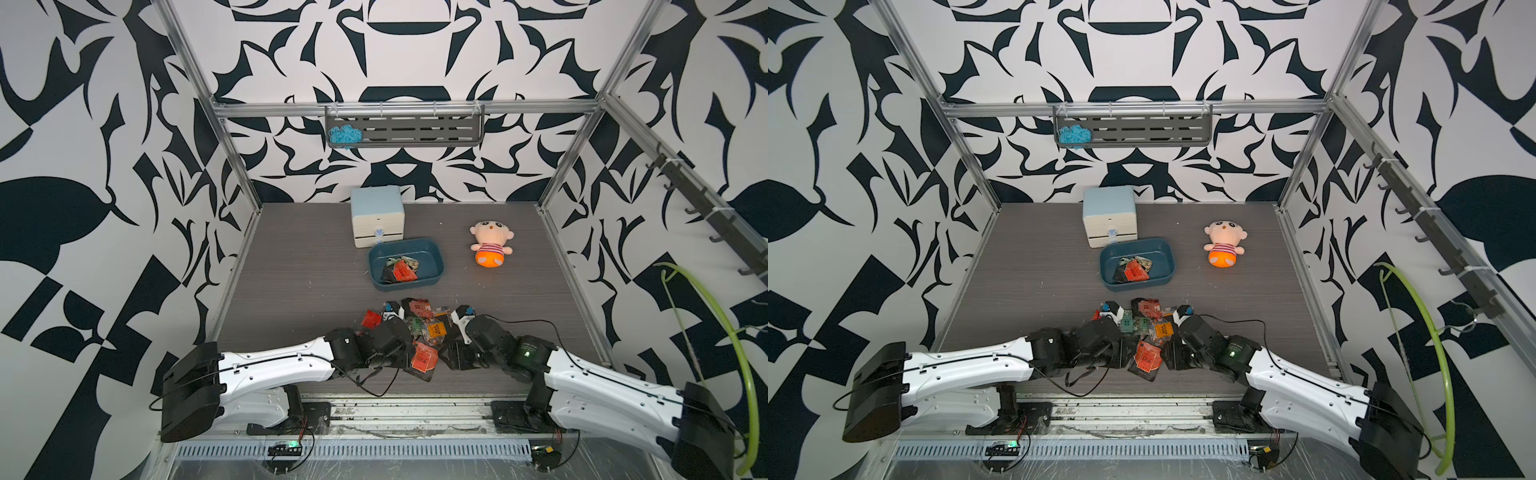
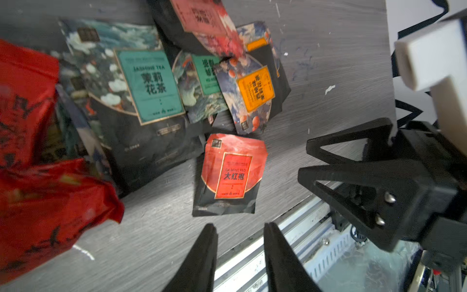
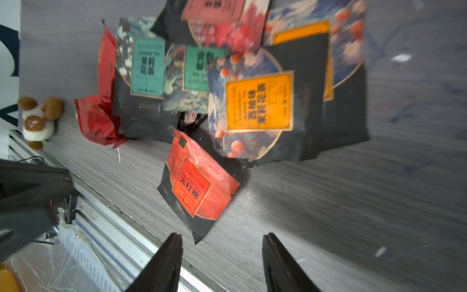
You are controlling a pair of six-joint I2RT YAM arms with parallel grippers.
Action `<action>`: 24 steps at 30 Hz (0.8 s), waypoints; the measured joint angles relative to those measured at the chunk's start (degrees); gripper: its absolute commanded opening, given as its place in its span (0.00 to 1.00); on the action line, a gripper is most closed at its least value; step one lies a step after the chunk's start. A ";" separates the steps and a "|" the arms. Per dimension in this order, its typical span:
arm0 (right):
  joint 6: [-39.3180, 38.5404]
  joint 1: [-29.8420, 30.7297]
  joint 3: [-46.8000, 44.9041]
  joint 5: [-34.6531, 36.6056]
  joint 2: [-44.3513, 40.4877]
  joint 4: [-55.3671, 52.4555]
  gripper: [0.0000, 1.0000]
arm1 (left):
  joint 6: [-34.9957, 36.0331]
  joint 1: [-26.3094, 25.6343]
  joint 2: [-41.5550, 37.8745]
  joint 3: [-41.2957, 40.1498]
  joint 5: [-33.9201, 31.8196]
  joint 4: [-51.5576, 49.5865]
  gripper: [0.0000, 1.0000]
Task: Put the tea bags into the storage box
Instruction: Pick up the tea bag from the center of the board.
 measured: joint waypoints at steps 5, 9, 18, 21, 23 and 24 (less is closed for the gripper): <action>3.48 0.61 -1.62 1.75 1.20 2.84 0.49 | -4.52 -2.32 2.19 -3.30 -2.19 3.37 0.31; 5.90 0.63 -3.78 2.19 0.94 6.01 0.49 | -7.67 -3.15 5.79 -4.50 -3.13 6.62 0.29; 9.90 1.53 -6.88 2.49 2.10 11.93 0.47 | -11.58 -4.00 13.73 -4.90 -3.34 12.20 0.27; 10.75 2.82 -7.67 2.49 4.02 13.35 0.47 | -12.41 -4.17 14.62 -4.85 -3.98 12.48 0.27; 11.34 3.69 -7.98 2.49 5.51 14.51 0.47 | -12.96 -4.24 14.97 -4.76 -4.26 12.98 0.27; 11.52 4.00 -8.00 2.49 6.21 14.91 0.47 | -13.14 -4.26 15.19 -4.74 -4.37 13.38 0.27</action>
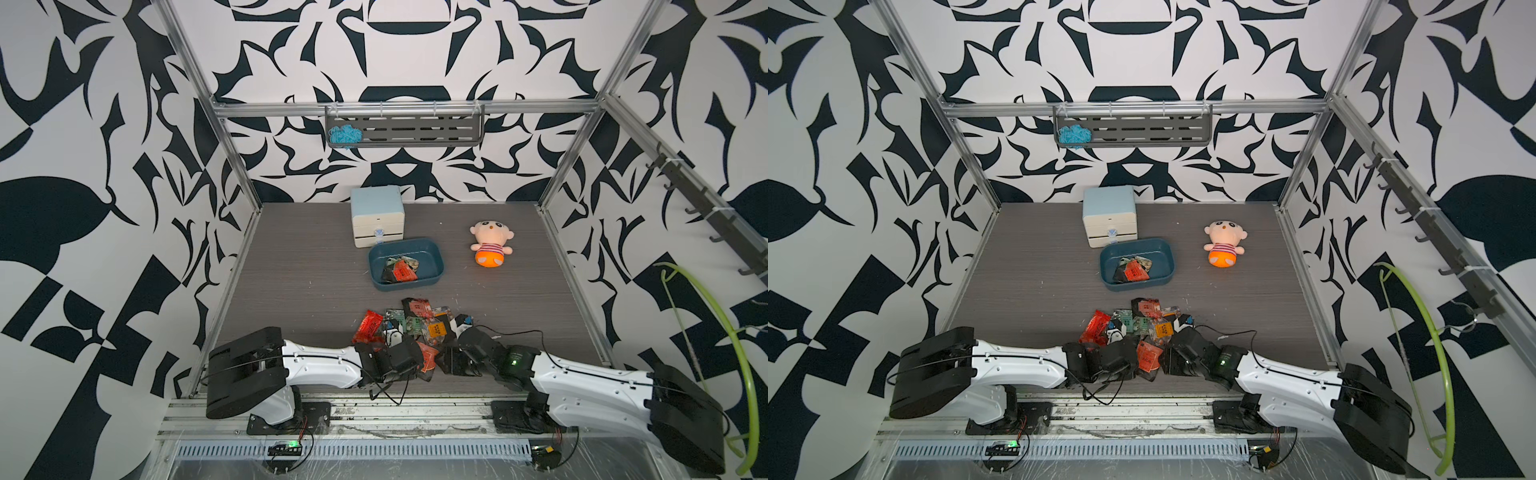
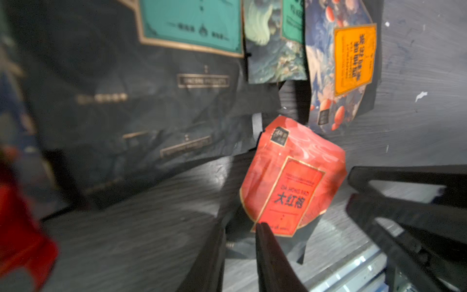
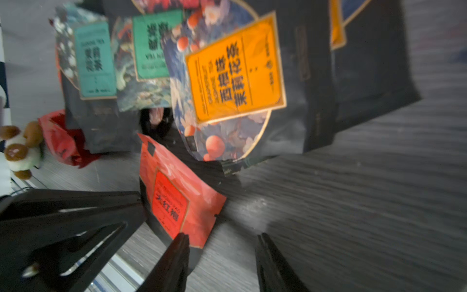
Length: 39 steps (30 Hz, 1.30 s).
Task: Put the tea bags into the storage box
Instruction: Pick up the tea bag from the center of the board.
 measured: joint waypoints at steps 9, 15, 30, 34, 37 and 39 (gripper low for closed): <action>1.60 2.19 0.52 0.39 6.12 7.56 0.36 | -1.22 -0.66 1.77 0.87 -0.79 1.86 0.27; 2.08 2.75 0.70 1.05 7.28 8.59 0.29 | -1.90 -0.96 1.77 0.85 -1.38 1.86 0.27; 3.10 4.11 3.45 1.77 6.75 2.51 0.00 | -2.54 -2.16 -0.52 0.59 -3.50 -1.64 0.28; 2.54 5.62 6.54 2.27 2.84 -4.83 0.00 | -2.62 -3.37 -3.06 2.58 -8.02 -8.52 0.29; 1.51 6.43 8.79 3.41 -2.21 -11.19 0.00 | -2.62 -3.76 -5.09 4.96 -11.63 -12.41 0.30; 0.63 6.60 10.71 4.68 -5.62 -15.89 0.00 | -2.67 -3.85 -7.06 5.55 -13.84 -14.10 0.30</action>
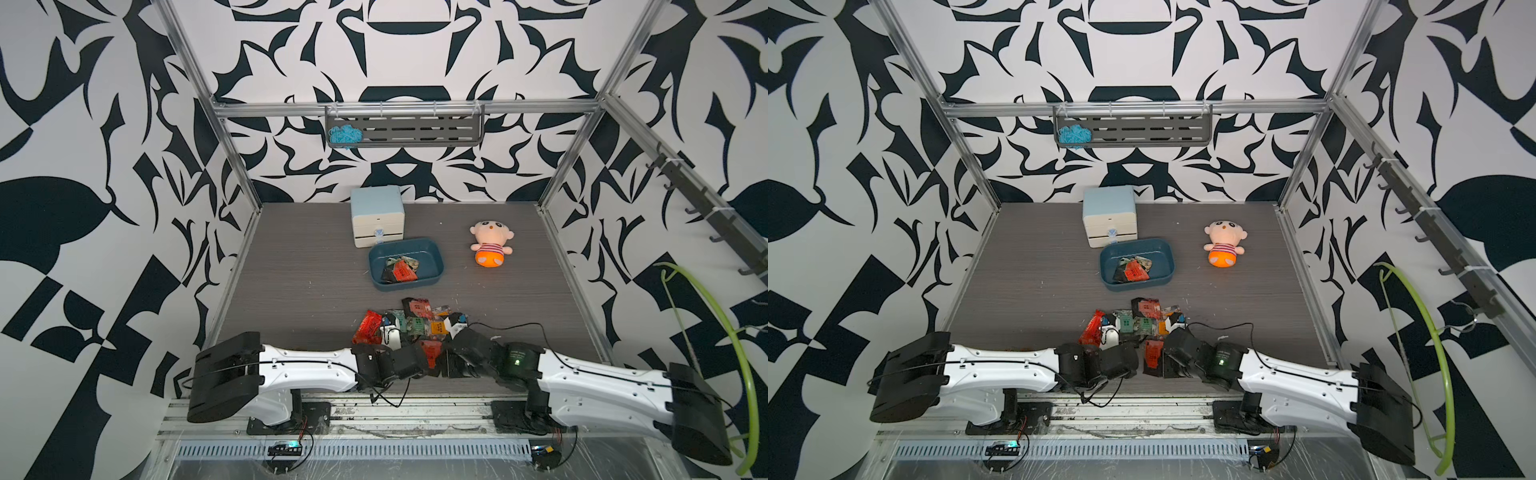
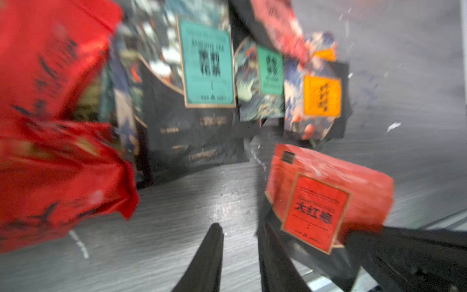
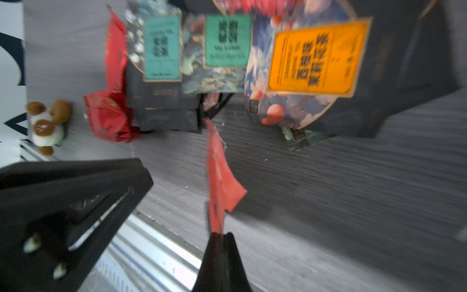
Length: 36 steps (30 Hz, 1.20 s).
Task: Put the tea bags into the storage box
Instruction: Pick up the tea bag from the center of the board, then place the tea bag in the storage box.
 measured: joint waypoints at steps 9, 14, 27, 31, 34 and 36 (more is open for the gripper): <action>-8.02 -0.02 14.10 12.66 -6.97 -15.41 0.00 | -5.01 0.00 -13.29 -2.67 -10.16 -7.65 0.32; -16.59 -3.28 23.65 17.42 1.22 -16.83 0.00 | -7.43 0.00 -16.41 -5.97 -13.38 -10.10 0.34; -26.40 -28.46 46.66 -8.63 39.58 -4.66 0.00 | -9.16 0.00 -22.23 -9.77 -16.94 -15.10 0.34; -26.71 -30.12 53.20 -13.03 49.31 -3.37 0.00 | -10.01 0.00 -26.12 -12.17 -17.88 -16.39 0.35; -27.06 -30.73 57.24 -15.08 55.52 -3.48 0.00 | -10.58 0.00 -30.23 -14.88 -18.58 -16.37 0.35; -27.32 -30.80 58.93 -15.96 58.58 -3.63 0.00 | -10.58 0.00 -33.38 -17.03 -18.88 -16.31 0.36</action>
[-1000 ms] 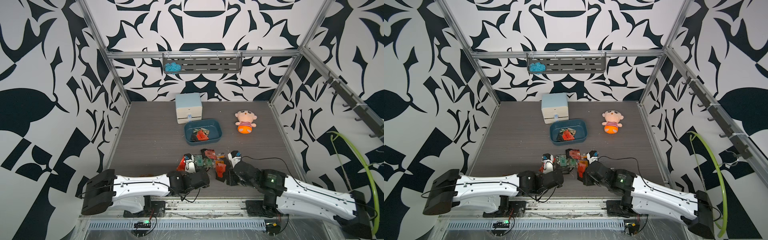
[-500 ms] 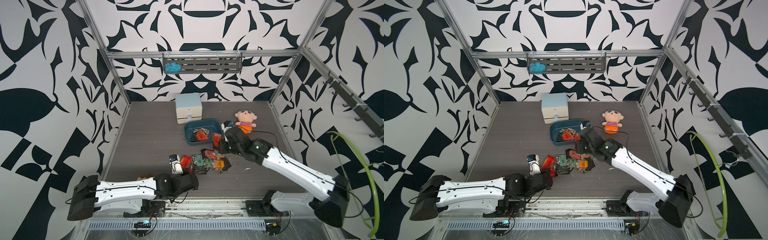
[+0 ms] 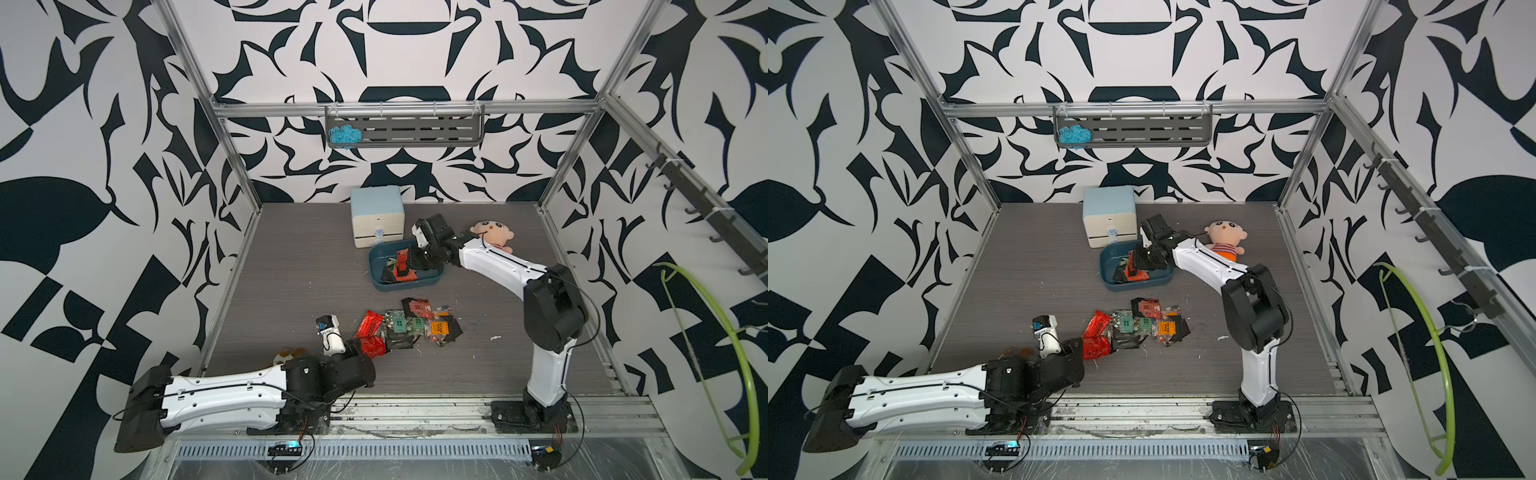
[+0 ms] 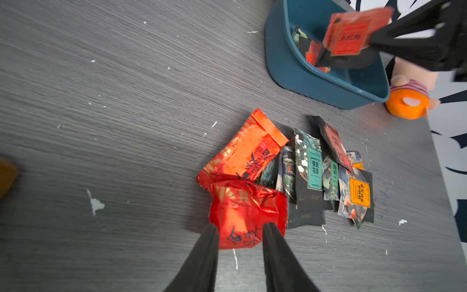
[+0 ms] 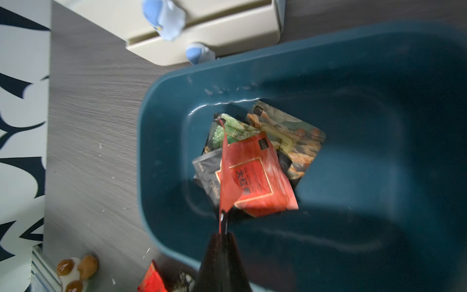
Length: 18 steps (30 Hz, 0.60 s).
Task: Put the tea bags into the storage box
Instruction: Place the tea bag in the storage box.
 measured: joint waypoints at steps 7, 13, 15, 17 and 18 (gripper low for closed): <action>-0.35 0.02 1.03 -0.83 3.67 -1.18 0.04 | 0.15 0.00 -9.33 -4.59 -0.37 0.33 0.37; -1.36 0.02 1.49 -0.59 3.67 -1.70 0.14 | 0.22 0.00 -14.64 -6.97 -0.39 0.59 0.37; -1.70 0.02 1.55 -0.48 3.67 -1.95 0.18 | 0.22 0.00 -15.21 -7.26 -0.35 0.70 0.38; -1.99 0.02 1.55 -0.20 3.67 -2.23 0.22 | 0.24 0.00 -15.30 -7.30 -0.31 0.83 0.37; -2.14 0.02 1.66 0.04 3.67 -2.58 0.25 | 0.24 0.00 -15.30 -7.30 -0.26 0.92 0.38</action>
